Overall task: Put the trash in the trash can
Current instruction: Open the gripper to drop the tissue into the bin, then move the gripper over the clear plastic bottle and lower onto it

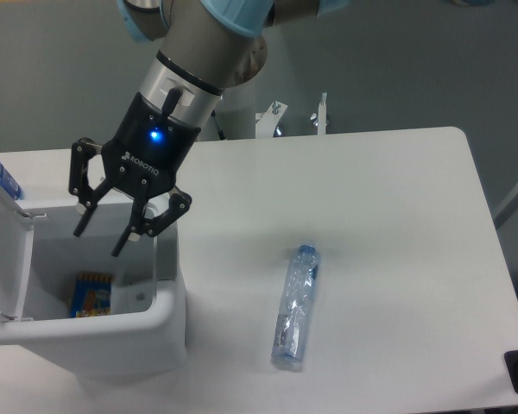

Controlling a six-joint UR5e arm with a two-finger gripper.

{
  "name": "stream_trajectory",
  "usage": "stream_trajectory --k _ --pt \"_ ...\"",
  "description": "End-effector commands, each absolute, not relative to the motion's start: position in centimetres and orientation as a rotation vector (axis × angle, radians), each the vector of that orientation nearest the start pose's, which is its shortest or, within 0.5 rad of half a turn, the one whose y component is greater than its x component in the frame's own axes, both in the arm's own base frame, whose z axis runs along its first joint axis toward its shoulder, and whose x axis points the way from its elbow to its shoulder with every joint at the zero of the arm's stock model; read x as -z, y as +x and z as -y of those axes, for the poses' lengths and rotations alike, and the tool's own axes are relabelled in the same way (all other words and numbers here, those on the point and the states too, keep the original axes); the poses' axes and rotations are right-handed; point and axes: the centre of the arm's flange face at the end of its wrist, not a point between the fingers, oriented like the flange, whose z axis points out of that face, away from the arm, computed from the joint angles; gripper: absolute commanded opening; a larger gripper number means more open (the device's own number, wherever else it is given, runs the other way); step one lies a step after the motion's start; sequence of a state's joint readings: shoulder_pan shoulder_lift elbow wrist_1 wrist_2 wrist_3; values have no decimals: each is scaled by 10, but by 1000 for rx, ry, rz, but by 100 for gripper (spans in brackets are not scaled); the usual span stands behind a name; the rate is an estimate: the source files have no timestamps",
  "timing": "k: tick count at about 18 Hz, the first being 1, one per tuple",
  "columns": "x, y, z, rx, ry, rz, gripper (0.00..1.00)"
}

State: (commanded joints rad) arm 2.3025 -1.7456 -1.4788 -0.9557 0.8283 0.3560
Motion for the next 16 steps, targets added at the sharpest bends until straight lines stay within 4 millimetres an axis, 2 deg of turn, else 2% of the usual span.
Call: stream_trajectory --k 2,4,7,10,13,16 --pt "-543 -267 -572 446 -2262 306 100" --pt "-556 -307 -568 460 -2216 485 100" --pt "-553 -342 -562 381 -2217 554 100" --pt "-540 -367 -558 206 -2260 635 100" --pt "-522 -399 -543 91 -2298 725 100" --pt "-496 -425 -534 12 -2367 693 100"
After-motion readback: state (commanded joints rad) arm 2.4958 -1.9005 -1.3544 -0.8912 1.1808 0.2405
